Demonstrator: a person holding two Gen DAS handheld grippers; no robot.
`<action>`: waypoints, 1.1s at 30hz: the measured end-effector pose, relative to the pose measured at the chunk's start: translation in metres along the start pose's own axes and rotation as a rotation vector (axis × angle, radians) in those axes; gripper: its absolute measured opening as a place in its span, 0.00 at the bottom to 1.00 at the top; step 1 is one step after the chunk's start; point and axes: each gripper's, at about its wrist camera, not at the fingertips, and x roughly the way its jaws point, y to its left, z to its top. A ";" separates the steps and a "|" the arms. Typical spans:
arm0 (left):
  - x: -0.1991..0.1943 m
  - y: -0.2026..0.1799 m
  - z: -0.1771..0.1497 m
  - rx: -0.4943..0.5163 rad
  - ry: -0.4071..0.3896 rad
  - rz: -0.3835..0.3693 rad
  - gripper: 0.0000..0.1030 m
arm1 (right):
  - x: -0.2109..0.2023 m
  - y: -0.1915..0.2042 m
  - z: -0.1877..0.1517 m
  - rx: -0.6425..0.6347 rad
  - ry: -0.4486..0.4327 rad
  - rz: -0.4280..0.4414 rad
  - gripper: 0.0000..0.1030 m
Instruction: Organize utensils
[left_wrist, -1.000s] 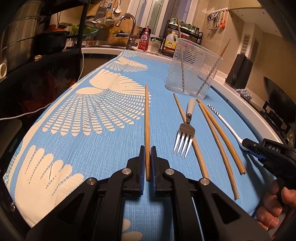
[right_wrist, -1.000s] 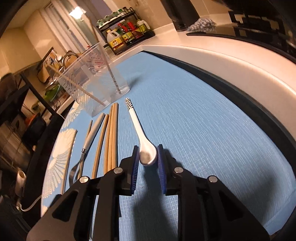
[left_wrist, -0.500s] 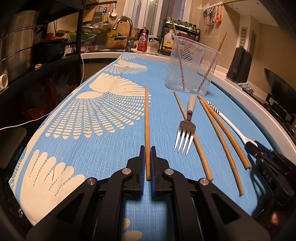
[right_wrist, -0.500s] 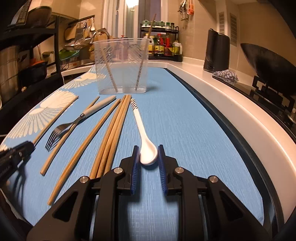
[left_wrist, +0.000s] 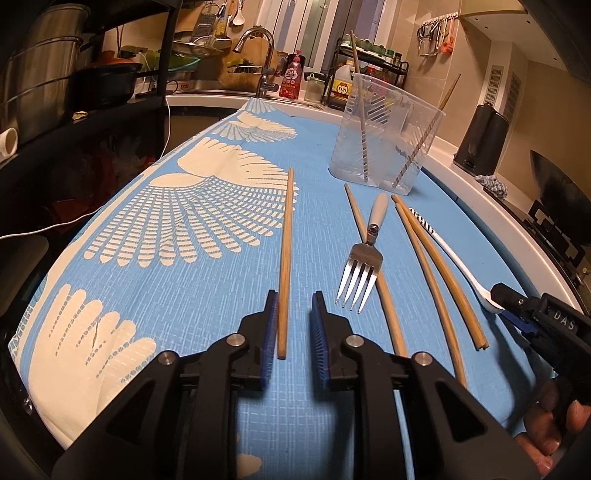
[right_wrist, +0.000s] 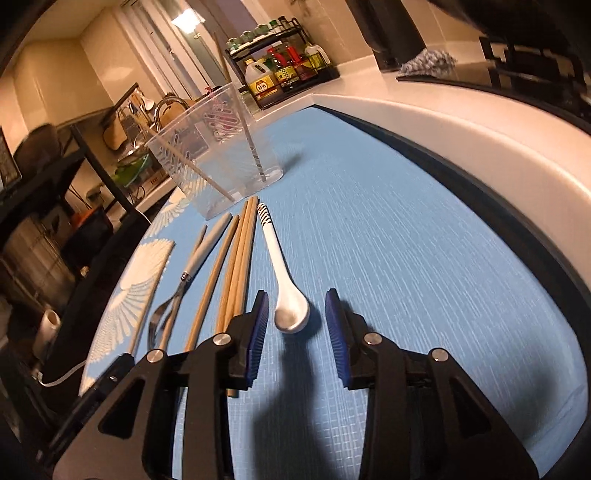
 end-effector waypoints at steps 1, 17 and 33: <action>0.000 -0.001 0.000 0.003 0.000 0.003 0.20 | 0.000 -0.001 0.000 0.010 0.001 0.005 0.32; -0.002 -0.007 -0.005 0.044 -0.021 0.048 0.13 | 0.002 0.050 -0.031 -0.386 -0.087 -0.188 0.13; -0.022 -0.008 0.000 0.169 -0.167 0.077 0.05 | -0.013 0.059 -0.034 -0.502 -0.170 -0.270 0.09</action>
